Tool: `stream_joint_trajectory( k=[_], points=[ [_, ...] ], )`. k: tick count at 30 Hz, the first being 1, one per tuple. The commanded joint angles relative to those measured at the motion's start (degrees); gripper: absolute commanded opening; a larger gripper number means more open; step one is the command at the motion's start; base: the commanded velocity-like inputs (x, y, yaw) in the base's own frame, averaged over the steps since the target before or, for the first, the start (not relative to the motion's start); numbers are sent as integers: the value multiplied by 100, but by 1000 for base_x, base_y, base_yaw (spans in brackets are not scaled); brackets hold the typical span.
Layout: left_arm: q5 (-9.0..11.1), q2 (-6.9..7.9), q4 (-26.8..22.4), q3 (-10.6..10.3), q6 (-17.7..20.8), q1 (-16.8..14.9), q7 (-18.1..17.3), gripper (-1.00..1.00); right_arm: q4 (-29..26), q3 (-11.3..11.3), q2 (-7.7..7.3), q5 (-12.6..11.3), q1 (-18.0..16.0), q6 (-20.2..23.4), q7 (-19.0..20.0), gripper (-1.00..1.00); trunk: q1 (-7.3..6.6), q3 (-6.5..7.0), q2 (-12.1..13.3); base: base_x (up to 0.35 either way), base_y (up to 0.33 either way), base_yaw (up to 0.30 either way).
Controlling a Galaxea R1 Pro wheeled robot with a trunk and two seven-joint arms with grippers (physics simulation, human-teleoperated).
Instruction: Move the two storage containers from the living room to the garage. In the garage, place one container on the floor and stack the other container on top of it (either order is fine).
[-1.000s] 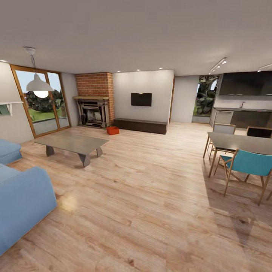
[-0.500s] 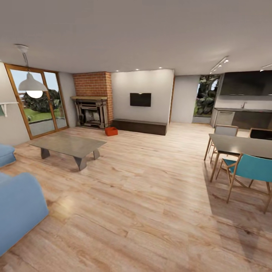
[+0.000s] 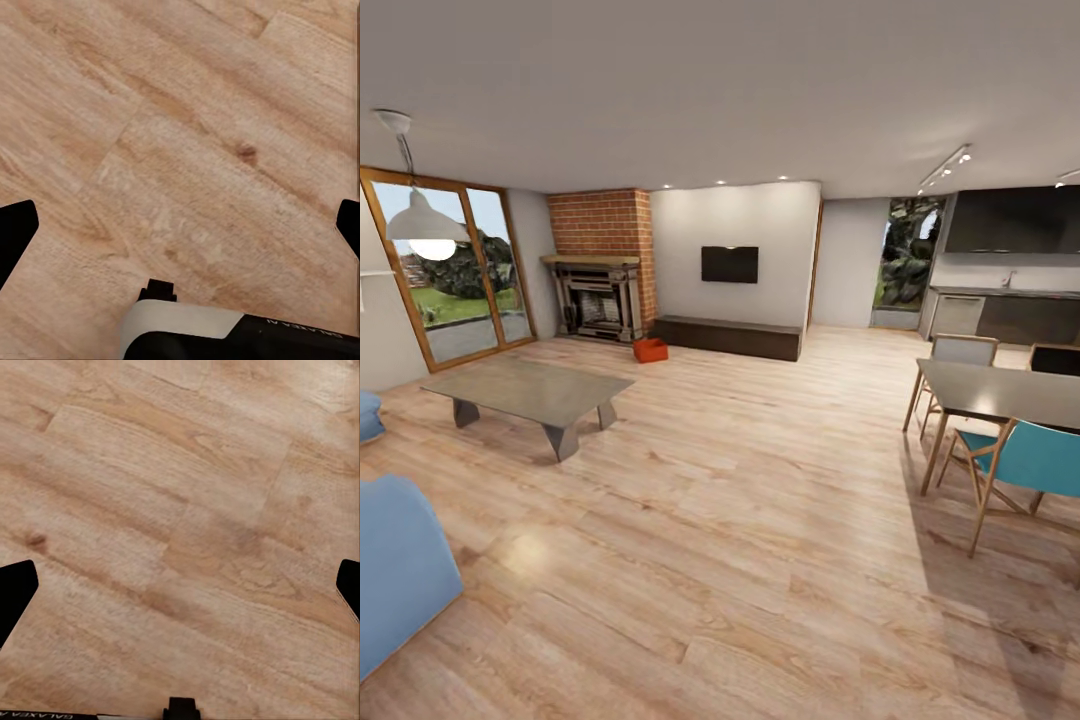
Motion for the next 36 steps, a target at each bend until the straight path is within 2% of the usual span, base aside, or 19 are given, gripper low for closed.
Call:
stream_joint_trajectory(
  k=[1,36],
  points=[
    [3,0,25,29,-37,-8,-2,100,7,18,-1,21,-4,-16,-10,100,5,-1,-3,325,-109,0],
    [0,0,25,29,-36,-8,-2,100,7,18,-1,16,-3,-15,-10,100,5,-1,-3,325,-115,0]
  ],
)
